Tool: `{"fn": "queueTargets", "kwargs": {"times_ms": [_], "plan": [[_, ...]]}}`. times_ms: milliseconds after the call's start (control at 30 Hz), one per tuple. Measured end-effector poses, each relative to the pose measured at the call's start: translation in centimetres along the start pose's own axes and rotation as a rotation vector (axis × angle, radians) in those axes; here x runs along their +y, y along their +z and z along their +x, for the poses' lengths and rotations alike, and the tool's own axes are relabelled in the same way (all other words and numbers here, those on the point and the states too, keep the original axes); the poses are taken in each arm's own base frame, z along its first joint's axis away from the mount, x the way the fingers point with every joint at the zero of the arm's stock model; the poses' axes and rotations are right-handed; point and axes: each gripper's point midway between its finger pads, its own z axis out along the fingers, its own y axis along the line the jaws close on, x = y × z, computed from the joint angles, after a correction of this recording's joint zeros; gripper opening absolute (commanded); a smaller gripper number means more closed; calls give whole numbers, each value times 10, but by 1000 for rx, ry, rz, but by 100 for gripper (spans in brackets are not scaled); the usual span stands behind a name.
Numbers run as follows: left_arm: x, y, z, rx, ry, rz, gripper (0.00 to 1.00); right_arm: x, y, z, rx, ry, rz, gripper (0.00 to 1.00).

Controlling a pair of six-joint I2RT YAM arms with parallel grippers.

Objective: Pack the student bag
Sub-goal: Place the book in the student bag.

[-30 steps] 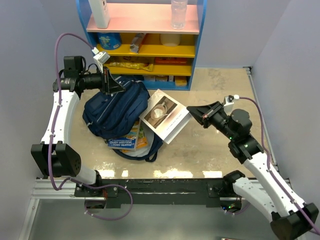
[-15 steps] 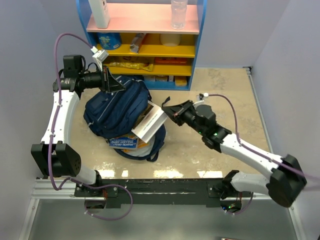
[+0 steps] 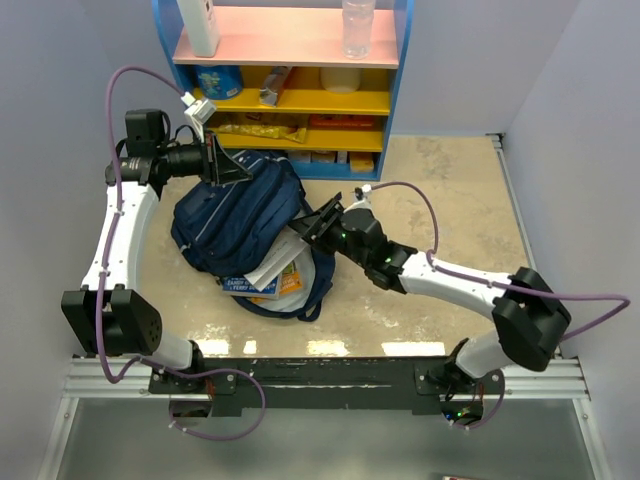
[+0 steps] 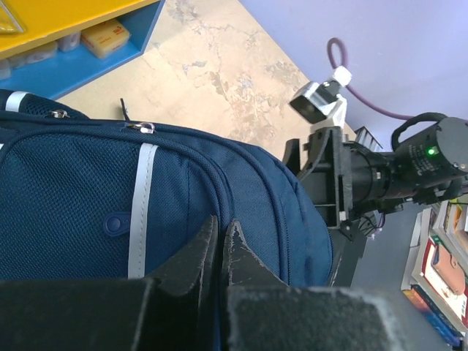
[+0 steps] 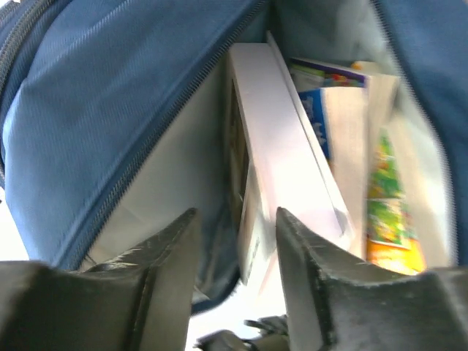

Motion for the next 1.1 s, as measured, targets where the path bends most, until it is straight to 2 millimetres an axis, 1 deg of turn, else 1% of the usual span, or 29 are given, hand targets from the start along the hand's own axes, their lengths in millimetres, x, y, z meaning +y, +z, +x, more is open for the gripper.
{"fn": "queueTargets", "kwargs": {"times_ms": [100, 167, 200, 233, 300, 333, 367, 433, 500, 567, 633, 667, 733, 800, 933, 1000, 1100], "plan": [[1, 0, 0, 1, 6, -3, 0, -10, -14, -4, -11, -70, 38, 55], [1, 0, 1, 0, 7, -5, 0, -15, -24, -7, -22, -137, 66, 49], [1, 0, 1, 1, 7, -5, 0, -19, -30, -8, -32, -174, 79, 42], [1, 1, 1, 0, 8, -5, 0, -22, -36, -8, -36, -212, 91, 25], [2, 2, 3, 1, 9, -3, 0, -29, -48, -4, -40, -290, 114, 11], [2, 3, 3, 2, 10, -4, 0, -32, -53, 1, -36, -325, 121, 0], [2, 5, 4, 3, 8, -5, 0, -33, -56, 6, -27, -354, 121, 0], [2, 8, 4, 2, 12, -5, 0, -34, -63, 25, 3, -431, 117, 0], [1, 11, 5, 4, 11, -9, 0, -34, -69, 50, 46, -513, 99, 0], [0, 14, 4, 4, 13, -16, 0, -35, -73, 80, 106, -597, 76, 0], [-1, 18, 4, 7, 14, -20, 0, -37, -73, 107, 159, -674, 57, 0], [-2, 19, 5, 8, 12, -20, 0, -37, -71, 118, 177, -700, 52, 0], [-2, 21, 4, 6, 10, -22, 0, -39, -63, 139, 210, -751, 45, 0], [-3, 21, 3, 5, 8, -22, 0, -44, -51, 151, 223, -780, 48, 0], [-5, 21, 3, 4, 13, -24, 0, -53, -26, 164, 227, -818, 71, 0], [-4, 21, 3, 4, 14, -26, 0, -55, -14, 168, 223, -834, 79, 0], [-4, 21, 3, 4, 14, -28, 0, -53, -3, 174, 224, -851, 80, 0]]}}
